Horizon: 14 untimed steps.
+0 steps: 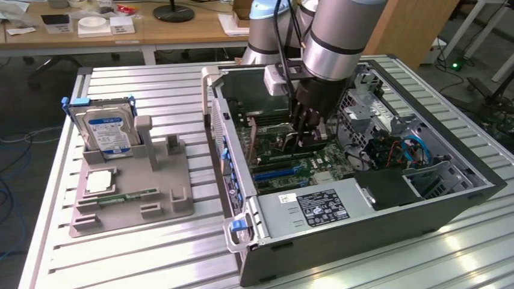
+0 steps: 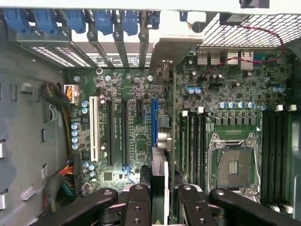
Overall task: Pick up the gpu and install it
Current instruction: 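Insert the gpu into the slot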
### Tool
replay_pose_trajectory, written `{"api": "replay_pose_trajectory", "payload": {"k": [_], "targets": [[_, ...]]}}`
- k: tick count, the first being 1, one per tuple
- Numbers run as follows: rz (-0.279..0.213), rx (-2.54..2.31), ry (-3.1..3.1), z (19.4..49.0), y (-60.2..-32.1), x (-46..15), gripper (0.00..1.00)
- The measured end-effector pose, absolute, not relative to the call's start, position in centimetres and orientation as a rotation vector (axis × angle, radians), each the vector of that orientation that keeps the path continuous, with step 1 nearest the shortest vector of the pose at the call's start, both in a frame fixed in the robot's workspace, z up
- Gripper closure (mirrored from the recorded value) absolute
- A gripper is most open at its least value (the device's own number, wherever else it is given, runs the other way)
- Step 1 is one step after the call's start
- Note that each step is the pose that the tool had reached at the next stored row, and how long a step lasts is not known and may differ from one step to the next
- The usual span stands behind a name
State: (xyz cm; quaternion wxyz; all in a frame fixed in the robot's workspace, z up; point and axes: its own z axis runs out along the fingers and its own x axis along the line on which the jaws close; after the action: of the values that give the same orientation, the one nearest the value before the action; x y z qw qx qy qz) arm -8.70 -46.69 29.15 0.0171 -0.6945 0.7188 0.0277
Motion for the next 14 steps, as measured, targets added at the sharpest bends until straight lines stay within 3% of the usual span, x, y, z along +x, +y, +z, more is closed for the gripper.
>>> {"api": "replay_pose_trajectory", "payload": {"k": [14], "targets": [[0.085, -2.158, 2.233, 26.9, -46.7, -8.8, 0.73]]}}
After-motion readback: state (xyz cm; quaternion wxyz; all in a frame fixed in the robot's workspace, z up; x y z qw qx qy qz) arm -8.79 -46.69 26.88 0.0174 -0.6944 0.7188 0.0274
